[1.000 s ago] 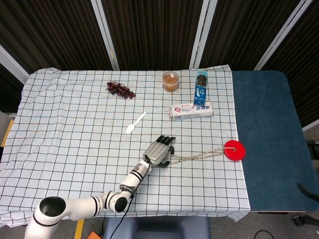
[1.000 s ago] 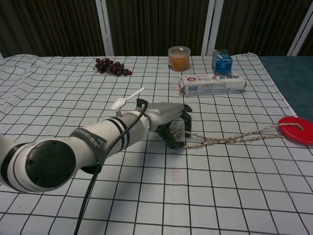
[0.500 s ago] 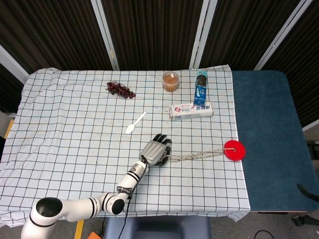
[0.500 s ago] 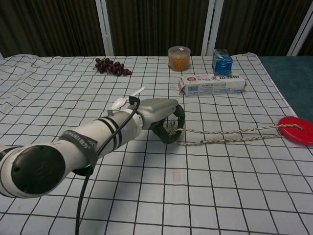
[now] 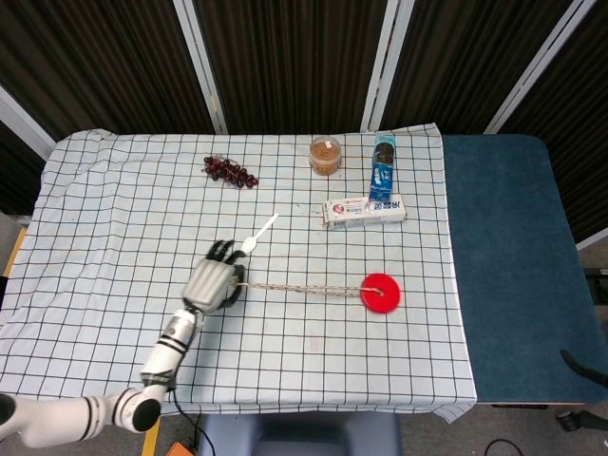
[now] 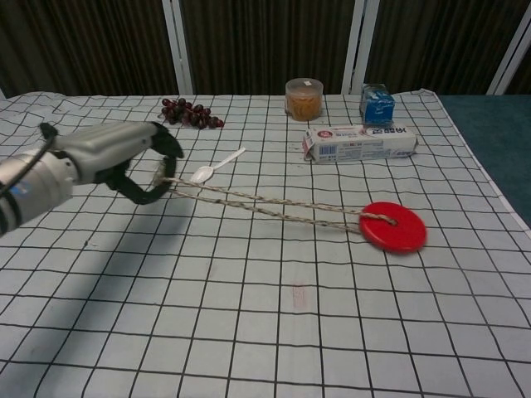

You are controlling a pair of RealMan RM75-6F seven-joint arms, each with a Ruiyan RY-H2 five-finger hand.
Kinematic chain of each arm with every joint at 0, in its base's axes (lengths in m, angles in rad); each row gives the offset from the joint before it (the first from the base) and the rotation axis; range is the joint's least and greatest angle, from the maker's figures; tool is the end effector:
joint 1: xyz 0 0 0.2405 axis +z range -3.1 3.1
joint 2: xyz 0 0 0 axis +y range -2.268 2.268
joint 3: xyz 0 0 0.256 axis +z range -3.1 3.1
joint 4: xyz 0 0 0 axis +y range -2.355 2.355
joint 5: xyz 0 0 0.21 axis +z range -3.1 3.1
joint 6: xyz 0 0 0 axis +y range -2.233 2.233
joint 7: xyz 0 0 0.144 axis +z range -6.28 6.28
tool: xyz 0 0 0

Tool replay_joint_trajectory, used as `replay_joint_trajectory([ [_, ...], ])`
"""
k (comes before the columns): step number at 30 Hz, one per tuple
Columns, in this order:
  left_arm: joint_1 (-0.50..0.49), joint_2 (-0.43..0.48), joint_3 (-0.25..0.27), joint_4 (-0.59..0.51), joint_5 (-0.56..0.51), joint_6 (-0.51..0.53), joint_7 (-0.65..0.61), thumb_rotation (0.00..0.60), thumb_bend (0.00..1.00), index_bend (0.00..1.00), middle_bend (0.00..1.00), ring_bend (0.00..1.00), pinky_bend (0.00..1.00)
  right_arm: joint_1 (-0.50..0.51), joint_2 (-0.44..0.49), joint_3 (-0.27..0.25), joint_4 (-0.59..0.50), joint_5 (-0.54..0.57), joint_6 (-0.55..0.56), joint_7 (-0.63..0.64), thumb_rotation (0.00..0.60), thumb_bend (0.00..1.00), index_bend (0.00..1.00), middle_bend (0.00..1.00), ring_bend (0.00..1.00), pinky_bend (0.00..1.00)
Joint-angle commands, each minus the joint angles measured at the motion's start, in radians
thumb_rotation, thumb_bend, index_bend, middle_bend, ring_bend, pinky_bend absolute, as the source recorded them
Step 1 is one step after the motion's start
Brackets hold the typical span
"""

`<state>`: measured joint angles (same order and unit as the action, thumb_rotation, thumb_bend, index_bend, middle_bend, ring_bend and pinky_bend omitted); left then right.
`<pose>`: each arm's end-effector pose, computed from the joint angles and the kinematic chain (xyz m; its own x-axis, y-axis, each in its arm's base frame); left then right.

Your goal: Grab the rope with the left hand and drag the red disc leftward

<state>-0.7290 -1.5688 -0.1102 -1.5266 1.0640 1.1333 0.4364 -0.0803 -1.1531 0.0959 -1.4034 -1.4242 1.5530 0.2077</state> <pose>-0.1523 0.3275 -0.0126 0.4634 0.1871 0.8661 0.8604 -0.3288 -0.3893 -0.3748 -0.1319 0.1921 0.3733 0.0788 0.9244 -0.9117 0.2157 0.3498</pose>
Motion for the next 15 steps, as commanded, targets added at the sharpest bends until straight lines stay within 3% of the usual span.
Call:
replay_joint_trajectory([
  [1, 0.141, 0.164, 0.073, -0.077, 0.042, 0.112, -0.084, 0.6, 0.75, 0.85, 0.2, 0.0, 0.08, 0.007, -0.005, -0.002, -0.004, -0.006, -0.006, -0.009, 0.6, 0.27, 0.0, 0.0, 0.0, 0.0],
  [7, 0.263, 0.287, 0.071, 0.06, 0.009, 0.179, -0.206, 0.6, 0.75, 0.85, 0.2, 0.0, 0.08, 0.015, -0.009, -0.007, -0.024, -0.033, 0.005, -0.033, 0.6, 0.27, 0.0, 0.0, 0.0, 0.0],
  [15, 0.337, 0.32, 0.013, 0.204, -0.032, 0.253, -0.277, 0.6, 0.75, 0.85, 0.21, 0.0, 0.08, 0.015, -0.01, -0.016, -0.021, -0.036, -0.001, -0.035, 0.6, 0.27, 0.0, 0.0, 0.0, 0.0],
])
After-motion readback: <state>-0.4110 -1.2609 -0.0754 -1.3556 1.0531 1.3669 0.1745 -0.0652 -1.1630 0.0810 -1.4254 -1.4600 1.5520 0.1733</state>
